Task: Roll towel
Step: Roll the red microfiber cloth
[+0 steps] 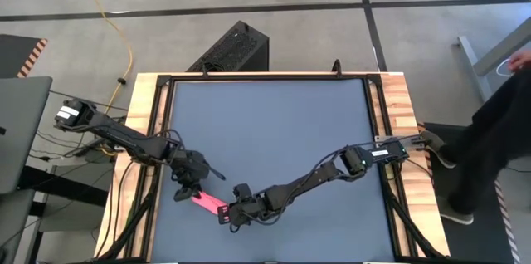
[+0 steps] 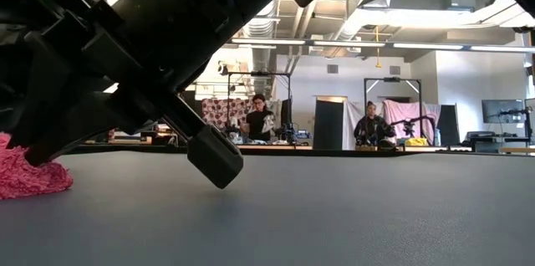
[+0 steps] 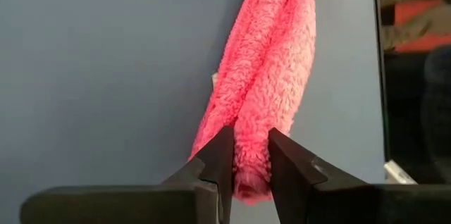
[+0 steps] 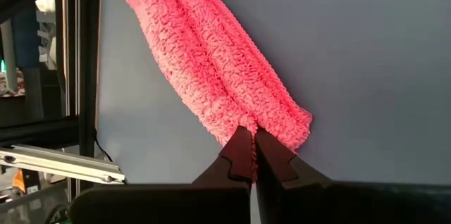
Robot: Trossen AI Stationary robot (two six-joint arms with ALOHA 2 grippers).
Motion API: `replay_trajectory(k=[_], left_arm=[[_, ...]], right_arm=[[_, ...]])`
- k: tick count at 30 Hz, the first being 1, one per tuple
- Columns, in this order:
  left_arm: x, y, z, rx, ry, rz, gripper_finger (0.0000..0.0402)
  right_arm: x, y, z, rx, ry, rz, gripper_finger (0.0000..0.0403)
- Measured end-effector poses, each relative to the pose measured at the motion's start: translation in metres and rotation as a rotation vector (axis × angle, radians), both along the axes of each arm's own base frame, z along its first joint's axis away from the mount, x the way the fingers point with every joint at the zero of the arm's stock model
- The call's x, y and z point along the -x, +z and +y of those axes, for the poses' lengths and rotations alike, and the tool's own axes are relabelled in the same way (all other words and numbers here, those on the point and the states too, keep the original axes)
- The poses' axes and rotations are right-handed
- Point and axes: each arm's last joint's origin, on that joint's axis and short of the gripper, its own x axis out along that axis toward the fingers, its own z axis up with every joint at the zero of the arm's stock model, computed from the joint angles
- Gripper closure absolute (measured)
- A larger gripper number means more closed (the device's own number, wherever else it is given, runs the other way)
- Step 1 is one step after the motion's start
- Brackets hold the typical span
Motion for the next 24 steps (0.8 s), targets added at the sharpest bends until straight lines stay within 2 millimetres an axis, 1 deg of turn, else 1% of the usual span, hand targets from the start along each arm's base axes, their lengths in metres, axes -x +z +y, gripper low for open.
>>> replay_trajectory(k=[5, 8, 12, 13, 15, 19, 21, 24], left_arm=[[-0.001, 0.005, 0.002, -0.031, -0.065, 0.006, 0.0317], [-0.001, 0.008, 0.006, -0.061, -0.059, 0.034, 0.0293], [0.0, 0.018, 0.012, -0.095, -0.042, 0.061, 0.0267], [0.0, 0.023, 0.013, -0.101, -0.042, 0.052, 0.0264], [-0.004, 0.038, 0.014, -0.109, -0.033, -0.01, 0.0259], [-0.005, 0.063, 0.014, -0.147, -0.011, -0.124, 0.0258], [-0.002, 0.077, 0.014, -0.182, 0.004, -0.18, 0.0258], [0.006, 0.092, 0.013, -0.243, -0.007, -0.245, 0.0258]], right_arm=[[-0.001, 0.0, -0.003, -0.001, -0.002, 0.005, 0.0385], [-0.001, 0.0, -0.003, 0.0, -0.002, 0.006, 0.0385], [-0.002, -0.001, -0.006, 0.0, -0.005, 0.01, 0.0385], [-0.002, -0.001, -0.007, -0.001, -0.006, 0.011, 0.0385], [-0.002, -0.001, -0.006, -0.001, -0.007, 0.012, 0.0385], [-0.003, -0.001, -0.01, -0.002, -0.012, 0.013, 0.0385], [-0.004, -0.001, -0.012, -0.004, -0.016, 0.013, 0.0385], [-0.005, -0.001, -0.015, -0.008, -0.015, 0.015, 0.0385]])
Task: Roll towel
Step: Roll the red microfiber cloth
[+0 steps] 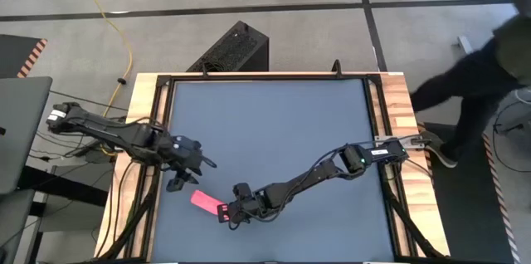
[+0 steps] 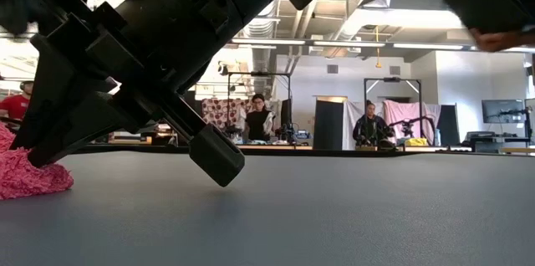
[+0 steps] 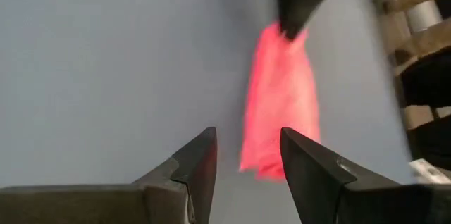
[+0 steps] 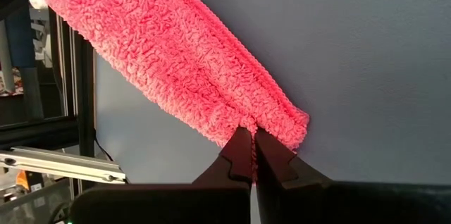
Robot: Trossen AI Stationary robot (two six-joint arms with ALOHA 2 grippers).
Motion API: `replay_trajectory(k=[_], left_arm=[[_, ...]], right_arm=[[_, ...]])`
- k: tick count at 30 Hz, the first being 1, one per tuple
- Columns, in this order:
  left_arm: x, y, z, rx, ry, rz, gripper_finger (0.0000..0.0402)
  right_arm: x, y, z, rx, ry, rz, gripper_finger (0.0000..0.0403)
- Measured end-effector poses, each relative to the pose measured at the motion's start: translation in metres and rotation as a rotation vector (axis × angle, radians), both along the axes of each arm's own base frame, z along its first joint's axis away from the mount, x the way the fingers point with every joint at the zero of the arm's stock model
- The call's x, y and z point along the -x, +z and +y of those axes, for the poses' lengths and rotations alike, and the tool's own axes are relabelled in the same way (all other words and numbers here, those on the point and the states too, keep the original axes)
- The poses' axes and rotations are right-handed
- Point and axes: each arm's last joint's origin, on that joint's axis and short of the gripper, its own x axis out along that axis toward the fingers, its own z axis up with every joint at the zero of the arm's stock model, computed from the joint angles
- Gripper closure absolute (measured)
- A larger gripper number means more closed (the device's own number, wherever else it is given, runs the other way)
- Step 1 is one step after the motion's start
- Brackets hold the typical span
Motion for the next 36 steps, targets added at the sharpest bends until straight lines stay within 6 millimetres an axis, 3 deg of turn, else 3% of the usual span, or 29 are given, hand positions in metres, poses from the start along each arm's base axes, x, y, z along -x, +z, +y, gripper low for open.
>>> replay_trajectory(k=[4, 7, 17, 28, 32, 36], left_arm=[[0.004, 0.019, -0.016, 0.053, -0.167, -0.229, 0.0258], [0.005, 0.004, -0.028, -0.008, -0.229, -0.258, 0.0258], [-0.031, -0.042, -0.051, -0.007, -0.259, -0.122, 0.0238], [-0.055, -0.09, -0.062, -0.024, -0.221, 0.02, 0.0193], [-0.057, -0.096, -0.063, -0.015, -0.214, 0.058, 0.0191], [-0.058, -0.085, -0.064, 0.014, -0.221, 0.041, 0.0191]], right_arm=[[-0.001, 0.0, -0.002, 0.0, -0.002, 0.0, 0.0385], [-0.001, 0.0, -0.002, 0.001, -0.002, 0.0, 0.0385], [-0.002, 0.0, -0.005, 0.006, -0.002, 0.0, 0.0385], [-0.002, 0.0, -0.005, 0.007, -0.003, 0.0, 0.0385], [-0.002, 0.0, -0.005, 0.007, -0.002, 0.0, 0.0385], [-0.002, 0.0, -0.005, 0.005, 0.001, 0.001, 0.0385]])
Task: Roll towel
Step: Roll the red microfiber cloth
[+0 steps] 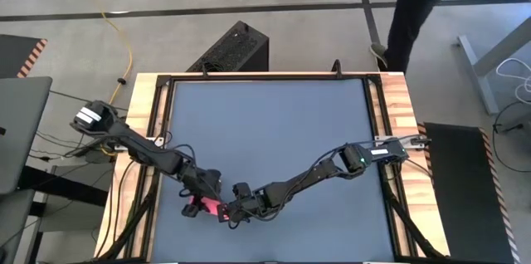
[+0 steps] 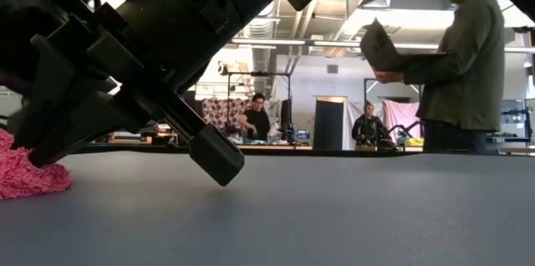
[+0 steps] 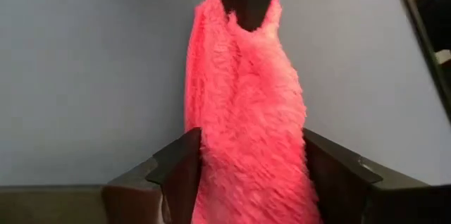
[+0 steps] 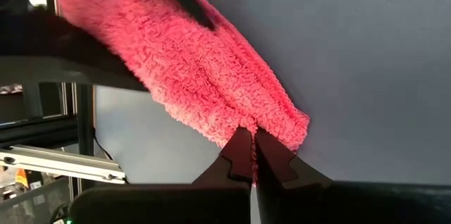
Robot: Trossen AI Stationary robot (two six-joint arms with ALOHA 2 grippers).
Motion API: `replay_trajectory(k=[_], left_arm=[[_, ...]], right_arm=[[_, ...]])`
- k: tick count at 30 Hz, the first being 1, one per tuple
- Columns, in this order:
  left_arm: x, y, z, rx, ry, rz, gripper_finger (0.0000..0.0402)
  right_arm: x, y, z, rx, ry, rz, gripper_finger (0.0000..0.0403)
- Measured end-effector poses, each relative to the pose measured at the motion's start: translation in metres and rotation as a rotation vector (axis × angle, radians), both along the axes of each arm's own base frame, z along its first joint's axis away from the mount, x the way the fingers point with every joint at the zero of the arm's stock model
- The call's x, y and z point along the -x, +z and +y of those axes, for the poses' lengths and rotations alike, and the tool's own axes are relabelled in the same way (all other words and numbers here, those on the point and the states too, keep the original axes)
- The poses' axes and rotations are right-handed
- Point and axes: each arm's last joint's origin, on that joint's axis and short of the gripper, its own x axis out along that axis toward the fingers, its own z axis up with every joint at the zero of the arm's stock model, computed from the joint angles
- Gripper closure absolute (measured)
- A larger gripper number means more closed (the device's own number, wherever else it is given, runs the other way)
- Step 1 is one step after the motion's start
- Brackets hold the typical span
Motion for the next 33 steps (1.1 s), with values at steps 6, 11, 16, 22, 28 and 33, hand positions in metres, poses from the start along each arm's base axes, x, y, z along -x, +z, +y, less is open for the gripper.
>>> replay_trajectory(k=[6, 11, 16, 22, 28, 33], left_arm=[[0.001, 0.026, 0.006, -0.04, 0.017, -0.054, 0.0191], [-0.008, 0.024, 0.004, -0.018, 0.052, -0.074, 0.0191], [-0.013, 0.002, -0.001, 0.015, 0.046, 0.04, 0.0191], [-0.014, -0.011, -0.002, 0.004, 0.05, 0.107, 0.0191], [-0.013, -0.012, -0.001, -0.005, 0.06, 0.163, 0.0212], [-0.012, -0.01, -0.002, -0.013, 0.017, 0.202, 0.0292]], right_arm=[[0.0, 0.0, 0.0, 0.008, 0.013, -0.006, 0.0385], [-0.001, 0.0, 0.0, 0.008, 0.017, -0.007, 0.0385], [-0.001, 0.0, 0.0, 0.008, 0.021, -0.007, 0.0385], [-0.001, 0.001, 0.0, 0.006, 0.027, -0.006, 0.0385], [-0.001, 0.002, 0.001, 0.029, 0.08, -0.017, 0.0365], [-0.002, 0.005, 0.001, 0.051, 0.116, -0.034, 0.0326]])
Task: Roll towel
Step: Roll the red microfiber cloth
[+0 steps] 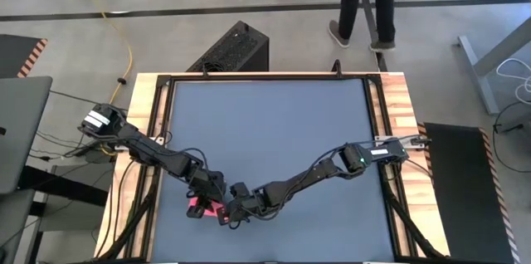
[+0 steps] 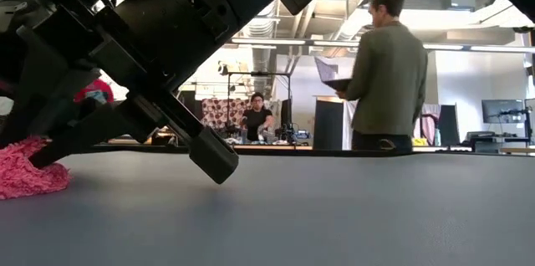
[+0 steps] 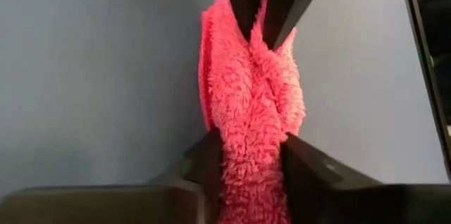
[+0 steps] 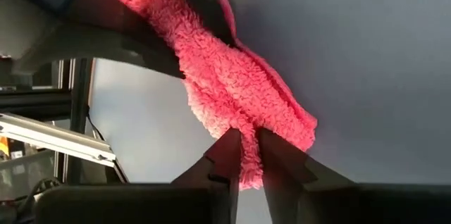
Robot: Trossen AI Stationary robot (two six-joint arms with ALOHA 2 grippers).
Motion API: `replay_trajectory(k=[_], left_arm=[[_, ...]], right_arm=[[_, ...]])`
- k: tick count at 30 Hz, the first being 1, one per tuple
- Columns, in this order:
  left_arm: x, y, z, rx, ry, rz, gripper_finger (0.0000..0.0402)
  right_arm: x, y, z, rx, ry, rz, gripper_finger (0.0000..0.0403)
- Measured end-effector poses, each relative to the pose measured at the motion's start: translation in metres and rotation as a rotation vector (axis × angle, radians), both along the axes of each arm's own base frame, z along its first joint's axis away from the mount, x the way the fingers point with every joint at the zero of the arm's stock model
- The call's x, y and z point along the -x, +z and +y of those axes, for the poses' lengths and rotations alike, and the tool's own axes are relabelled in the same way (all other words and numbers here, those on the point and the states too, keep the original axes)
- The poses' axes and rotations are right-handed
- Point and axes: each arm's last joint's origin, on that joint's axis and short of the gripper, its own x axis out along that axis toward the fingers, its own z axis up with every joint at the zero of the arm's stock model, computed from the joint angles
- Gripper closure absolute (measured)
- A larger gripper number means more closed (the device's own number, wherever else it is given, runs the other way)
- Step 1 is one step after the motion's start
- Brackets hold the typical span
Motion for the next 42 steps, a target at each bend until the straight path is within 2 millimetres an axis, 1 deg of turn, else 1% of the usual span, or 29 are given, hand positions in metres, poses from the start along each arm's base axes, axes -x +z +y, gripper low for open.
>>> replay_trajectory(k=[4, 5, 8, 11, 15, 18, 21, 26, 30, 34, 37, 39, 42], left_arm=[[0.001, 0.0, 0.0, 0.013, -0.021, 0.025, 0.037], [0.002, 0.0, 0.0, 0.015, -0.021, 0.028, 0.0383], [0.002, 0.0, 0.0, 0.02, -0.01, 0.041, 0.0388], [0.004, 0.001, 0.001, 0.029, -0.008, 0.063, 0.039], [0.009, 0.011, 0.005, 0.029, 0.016, 0.065, 0.0392], [0.013, 0.025, 0.012, 0.022, 0.097, 0.028, 0.0393], [0.017, 0.044, 0.019, 0.022, 0.258, -0.029, 0.0394], [0.025, 0.072, 0.03, 0.071, 0.737, -0.11, 0.0394], [0.038, 0.084, 0.037, 0.088, 1.084, -0.183, 0.0394], [0.057, 0.085, 0.039, 0.075, 1.395, -0.208, 0.0394], [0.072, 0.077, 0.036, 0.049, 1.554, -0.163, 0.0394], [0.077, 0.071, 0.031, 0.053, 1.628, -0.126, 0.0394], [0.08, 0.062, 0.022, 0.032, 1.658, -0.079, 0.0394]], right_arm=[[-0.001, 0.002, -0.001, 0.01, 0.01, -0.009, 0.0314], [0.0, 0.005, -0.001, 0.014, 0.015, -0.012, 0.0313], [0.002, 0.013, -0.001, 0.048, 0.011, -0.023, 0.0312], [0.012, 0.029, 0.003, 0.133, -0.016, -0.013, 0.0311], [0.033, 0.067, 0.01, 0.251, -0.063, -0.007, 0.0311], [0.055, 0.093, 0.015, 0.328, -0.086, 0.028, 0.031], [0.076, 0.117, 0.02, 0.392, -0.104, 0.043, 0.031], [0.114, 0.16, 0.025, 0.518, -0.136, 0.024, 0.031], [0.144, 0.185, 0.026, 0.595, -0.119, 0.037, 0.031], [0.167, 0.201, 0.026, 0.657, -0.103, 0.048, 0.031], [0.172, 0.205, 0.026, 0.684, -0.074, 0.058, 0.031], [0.173, 0.205, 0.027, 0.701, -0.053, 0.06, 0.031], [0.173, 0.205, 0.027, 0.722, -0.025, 0.068, 0.031]])
